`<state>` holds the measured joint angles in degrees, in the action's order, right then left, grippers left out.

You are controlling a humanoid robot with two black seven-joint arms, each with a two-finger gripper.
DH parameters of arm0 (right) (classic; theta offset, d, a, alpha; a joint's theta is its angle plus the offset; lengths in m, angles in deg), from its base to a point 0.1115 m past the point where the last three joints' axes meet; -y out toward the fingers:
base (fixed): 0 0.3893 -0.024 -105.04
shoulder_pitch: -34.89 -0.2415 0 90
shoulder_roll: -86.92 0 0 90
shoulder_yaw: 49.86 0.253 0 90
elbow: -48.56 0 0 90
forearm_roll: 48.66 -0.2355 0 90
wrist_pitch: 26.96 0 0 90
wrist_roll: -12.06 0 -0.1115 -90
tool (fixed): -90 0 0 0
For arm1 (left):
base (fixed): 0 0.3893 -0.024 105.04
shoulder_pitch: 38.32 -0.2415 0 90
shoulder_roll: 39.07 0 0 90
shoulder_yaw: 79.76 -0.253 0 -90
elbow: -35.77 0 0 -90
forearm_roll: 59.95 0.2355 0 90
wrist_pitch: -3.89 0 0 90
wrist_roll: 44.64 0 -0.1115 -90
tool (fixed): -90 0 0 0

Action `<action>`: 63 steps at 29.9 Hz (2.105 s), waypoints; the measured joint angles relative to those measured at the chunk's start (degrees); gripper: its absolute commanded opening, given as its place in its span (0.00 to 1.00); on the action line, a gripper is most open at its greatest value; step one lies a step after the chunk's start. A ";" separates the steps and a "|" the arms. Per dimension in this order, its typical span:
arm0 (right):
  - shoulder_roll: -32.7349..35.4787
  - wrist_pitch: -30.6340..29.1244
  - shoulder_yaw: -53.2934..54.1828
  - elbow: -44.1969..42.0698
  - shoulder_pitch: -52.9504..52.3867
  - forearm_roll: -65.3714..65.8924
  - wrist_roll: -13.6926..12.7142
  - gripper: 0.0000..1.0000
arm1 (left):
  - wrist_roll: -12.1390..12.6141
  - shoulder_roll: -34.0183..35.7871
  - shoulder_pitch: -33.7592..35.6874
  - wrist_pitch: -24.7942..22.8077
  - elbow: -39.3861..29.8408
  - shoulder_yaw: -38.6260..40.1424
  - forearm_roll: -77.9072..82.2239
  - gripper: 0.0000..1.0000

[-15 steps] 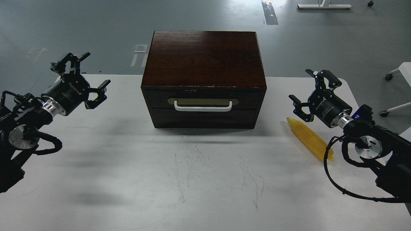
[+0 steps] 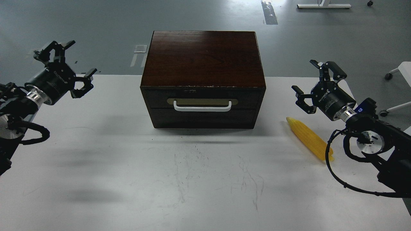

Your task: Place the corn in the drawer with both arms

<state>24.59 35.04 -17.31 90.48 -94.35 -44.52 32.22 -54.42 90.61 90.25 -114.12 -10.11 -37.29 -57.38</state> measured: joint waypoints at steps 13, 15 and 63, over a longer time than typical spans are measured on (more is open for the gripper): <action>2.49 0.00 0.14 -0.07 -1.88 0.00 1.01 1.00 | -7.08 5.77 13.07 -0.03 -12.56 -0.18 26.07 0.99; 2.53 0.00 0.14 -0.10 -1.71 0.00 1.00 1.00 | -9.53 5.77 14.91 -0.02 -16.80 -0.12 34.18 0.99; 4.28 0.00 0.59 -0.16 -0.87 0.00 1.02 1.00 | -18.22 -16.53 46.13 0.01 -27.80 -47.15 114.60 0.99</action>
<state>28.88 35.04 -16.72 90.31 -95.22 -44.53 33.24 -72.64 74.08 136.38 -114.11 -37.91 -84.43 57.22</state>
